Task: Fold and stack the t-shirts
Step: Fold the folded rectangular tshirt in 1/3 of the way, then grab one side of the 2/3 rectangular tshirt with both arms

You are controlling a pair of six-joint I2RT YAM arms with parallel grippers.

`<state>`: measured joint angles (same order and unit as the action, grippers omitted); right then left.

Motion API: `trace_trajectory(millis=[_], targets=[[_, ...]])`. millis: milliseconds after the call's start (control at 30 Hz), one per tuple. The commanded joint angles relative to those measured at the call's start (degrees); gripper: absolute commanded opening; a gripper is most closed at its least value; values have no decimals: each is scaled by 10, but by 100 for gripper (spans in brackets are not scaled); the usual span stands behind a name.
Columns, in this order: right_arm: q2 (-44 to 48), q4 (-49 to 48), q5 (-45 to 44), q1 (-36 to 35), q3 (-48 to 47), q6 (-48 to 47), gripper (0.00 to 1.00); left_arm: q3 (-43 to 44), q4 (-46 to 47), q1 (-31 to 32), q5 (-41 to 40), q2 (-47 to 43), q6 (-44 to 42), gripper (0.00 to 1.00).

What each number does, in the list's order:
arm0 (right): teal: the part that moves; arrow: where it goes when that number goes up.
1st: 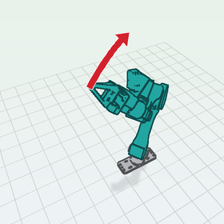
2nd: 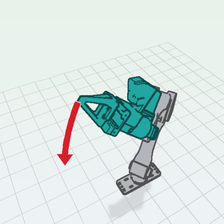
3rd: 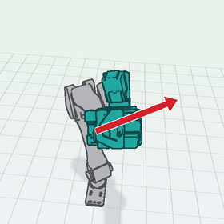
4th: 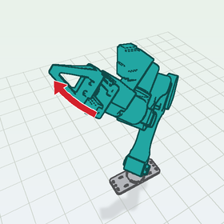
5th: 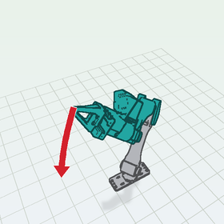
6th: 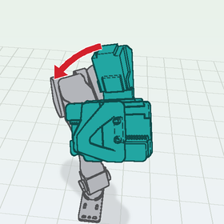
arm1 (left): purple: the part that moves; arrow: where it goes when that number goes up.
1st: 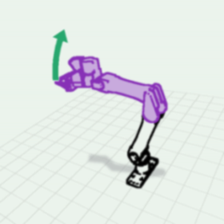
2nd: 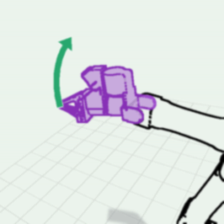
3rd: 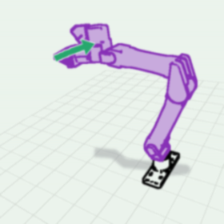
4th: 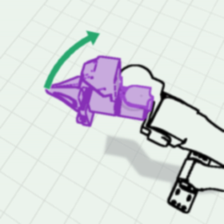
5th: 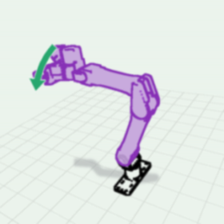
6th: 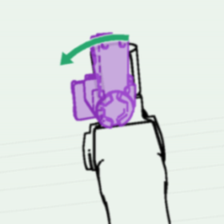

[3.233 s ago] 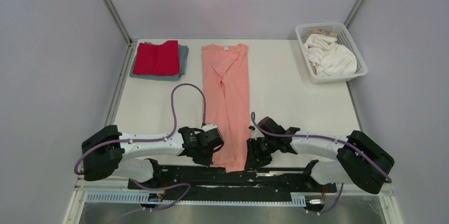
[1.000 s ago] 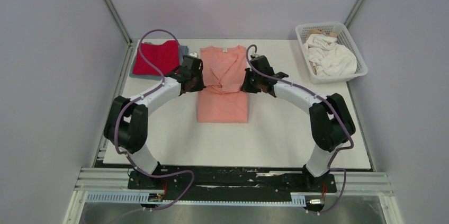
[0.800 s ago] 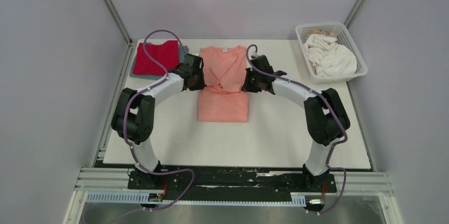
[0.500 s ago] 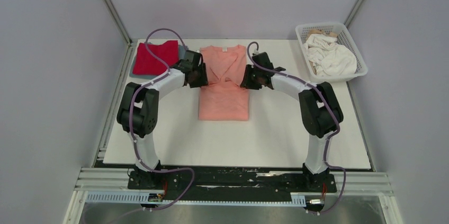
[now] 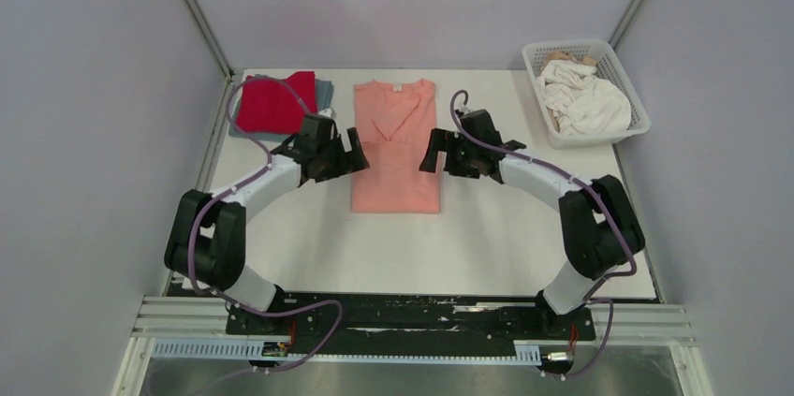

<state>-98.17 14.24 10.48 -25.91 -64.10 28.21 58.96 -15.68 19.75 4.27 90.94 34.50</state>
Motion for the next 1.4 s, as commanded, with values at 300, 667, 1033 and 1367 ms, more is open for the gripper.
trace_trajectory(millis=[300, 667, 1033, 1367], targets=[[86, -58, 65, -44, 163, 71, 91, -249, 87, 24, 35, -154, 118, 90], [64, -75, 25, -47, 185, 97, 58, -246, 129, 24, 65, -86, 131, 55], [51, -100, 71, -51, 204, 114, 25, -240, 178, 27, 115, -34, 134, 1], [123, -92, 118, -51, 245, 104, 0, -305, 176, 51, 113, -131, 131, 0]])
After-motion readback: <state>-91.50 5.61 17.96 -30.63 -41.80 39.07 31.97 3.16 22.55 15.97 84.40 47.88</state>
